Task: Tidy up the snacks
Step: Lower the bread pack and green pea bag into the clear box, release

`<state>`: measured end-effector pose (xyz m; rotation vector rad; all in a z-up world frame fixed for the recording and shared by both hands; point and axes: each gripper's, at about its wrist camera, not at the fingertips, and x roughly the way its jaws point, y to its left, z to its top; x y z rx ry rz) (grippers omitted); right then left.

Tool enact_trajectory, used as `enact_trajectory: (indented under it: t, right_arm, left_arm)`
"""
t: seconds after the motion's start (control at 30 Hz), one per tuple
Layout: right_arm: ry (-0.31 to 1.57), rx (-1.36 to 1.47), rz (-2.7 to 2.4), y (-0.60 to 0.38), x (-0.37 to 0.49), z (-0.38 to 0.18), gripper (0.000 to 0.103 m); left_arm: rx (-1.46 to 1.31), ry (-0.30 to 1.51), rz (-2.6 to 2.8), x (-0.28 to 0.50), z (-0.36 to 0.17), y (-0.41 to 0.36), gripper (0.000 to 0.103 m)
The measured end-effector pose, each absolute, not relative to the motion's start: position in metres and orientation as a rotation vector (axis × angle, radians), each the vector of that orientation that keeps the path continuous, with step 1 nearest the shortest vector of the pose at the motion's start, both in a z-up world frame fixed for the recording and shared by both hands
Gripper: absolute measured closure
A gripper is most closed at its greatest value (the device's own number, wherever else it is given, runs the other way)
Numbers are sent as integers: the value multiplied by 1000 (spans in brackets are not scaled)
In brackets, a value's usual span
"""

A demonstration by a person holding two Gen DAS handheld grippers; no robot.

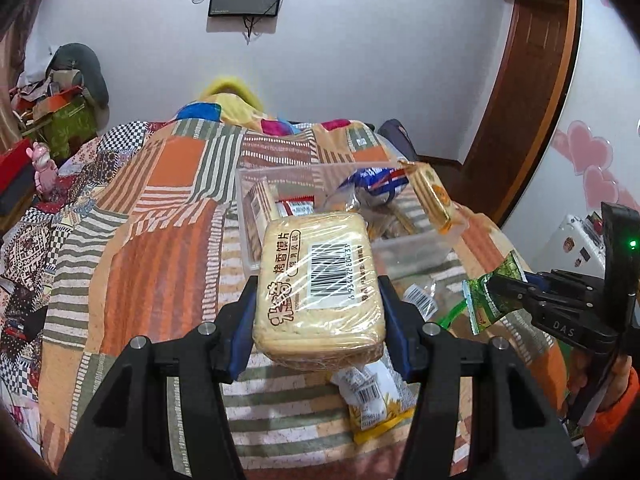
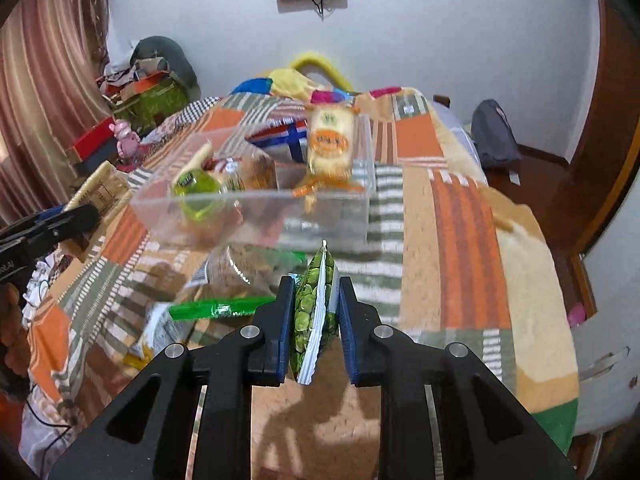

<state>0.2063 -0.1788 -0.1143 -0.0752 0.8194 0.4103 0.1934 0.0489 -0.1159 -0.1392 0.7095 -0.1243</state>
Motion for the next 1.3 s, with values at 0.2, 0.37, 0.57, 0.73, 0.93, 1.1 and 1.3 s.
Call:
enact_trajectory:
  t: [0.2, 0.37, 0.57, 0.73, 0.93, 1.1, 1.3]
  right_arm:
    - [757, -61, 432, -167, 219, -95, 84]
    - [712, -48, 449, -150, 239, -81, 84]
    - [700, -46, 449, -131, 267, -81, 84]
    - [720, -84, 425, -116, 286, -93, 84]
    - [745, -162, 430, -103, 289, -105, 84]
    - [762, -224, 430, -100, 289, -115, 82]
    - [770, -199, 441, -105, 288, -110, 81]
  left_arm:
    - [-140, 692, -112, 209, -108, 51, 48]
    - [-146, 672, -100, 232, -98, 54, 48]
    - [-153, 673, -81, 267, -95, 56, 48]
    - [-185, 709, -100, 295, -106, 59, 48]
    - [-139, 737, -85, 319, -123, 51, 48]
    - [-121, 767, -81, 328, -136, 48, 48]
    - [-131, 739, -66, 323, -136, 48, 48]
